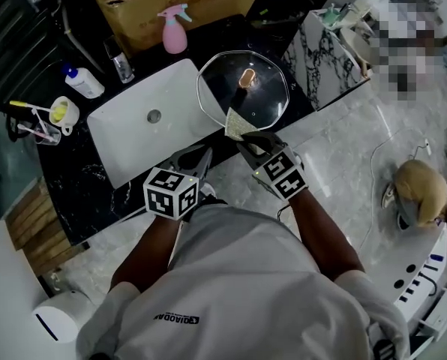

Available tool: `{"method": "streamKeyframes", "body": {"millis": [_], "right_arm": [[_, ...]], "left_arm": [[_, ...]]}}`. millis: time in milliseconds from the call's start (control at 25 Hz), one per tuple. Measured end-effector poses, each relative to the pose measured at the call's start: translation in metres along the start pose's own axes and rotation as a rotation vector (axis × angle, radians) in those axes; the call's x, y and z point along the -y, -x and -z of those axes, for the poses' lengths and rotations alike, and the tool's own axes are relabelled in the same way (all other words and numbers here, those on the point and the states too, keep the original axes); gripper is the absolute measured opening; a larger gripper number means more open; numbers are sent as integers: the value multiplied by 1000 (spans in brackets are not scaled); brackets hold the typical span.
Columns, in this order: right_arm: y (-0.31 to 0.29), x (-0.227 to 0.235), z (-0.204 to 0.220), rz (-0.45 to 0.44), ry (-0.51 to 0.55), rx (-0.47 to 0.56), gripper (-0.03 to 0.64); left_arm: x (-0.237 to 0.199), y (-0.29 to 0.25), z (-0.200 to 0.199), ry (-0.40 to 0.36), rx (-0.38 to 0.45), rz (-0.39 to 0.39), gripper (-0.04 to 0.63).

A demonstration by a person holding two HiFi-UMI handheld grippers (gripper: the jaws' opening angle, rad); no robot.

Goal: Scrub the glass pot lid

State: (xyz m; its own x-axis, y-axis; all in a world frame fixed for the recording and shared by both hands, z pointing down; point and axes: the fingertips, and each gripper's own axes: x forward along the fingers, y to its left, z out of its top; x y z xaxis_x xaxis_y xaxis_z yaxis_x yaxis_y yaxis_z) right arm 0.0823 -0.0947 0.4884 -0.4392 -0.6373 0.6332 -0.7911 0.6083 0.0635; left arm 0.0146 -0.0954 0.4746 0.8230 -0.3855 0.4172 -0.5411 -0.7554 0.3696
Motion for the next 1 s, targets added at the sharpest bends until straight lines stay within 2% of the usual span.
{"method": "streamKeyframes", "body": {"millis": [120, 280, 400, 520, 760, 1000], "right_arm": [[42, -7, -3, 11, -86, 121, 77], [93, -16, 7, 22, -221, 285, 77], [118, -38, 24, 12, -310, 333, 77], [132, -62, 36, -17, -379, 370, 77], [149, -87, 40, -22, -396, 424, 77], [162, -111, 30, -20, -373, 446, 77]], "left_arm": [[30, 0, -4, -44, 4, 15, 12], [70, 8, -16, -101, 78, 17, 12], [101, 21, -8, -116, 95, 26, 12], [121, 39, 11, -125, 65, 18, 12], [140, 75, 46, -117, 19, 1, 12], [130, 88, 50, -111, 18, -1, 12]]}}
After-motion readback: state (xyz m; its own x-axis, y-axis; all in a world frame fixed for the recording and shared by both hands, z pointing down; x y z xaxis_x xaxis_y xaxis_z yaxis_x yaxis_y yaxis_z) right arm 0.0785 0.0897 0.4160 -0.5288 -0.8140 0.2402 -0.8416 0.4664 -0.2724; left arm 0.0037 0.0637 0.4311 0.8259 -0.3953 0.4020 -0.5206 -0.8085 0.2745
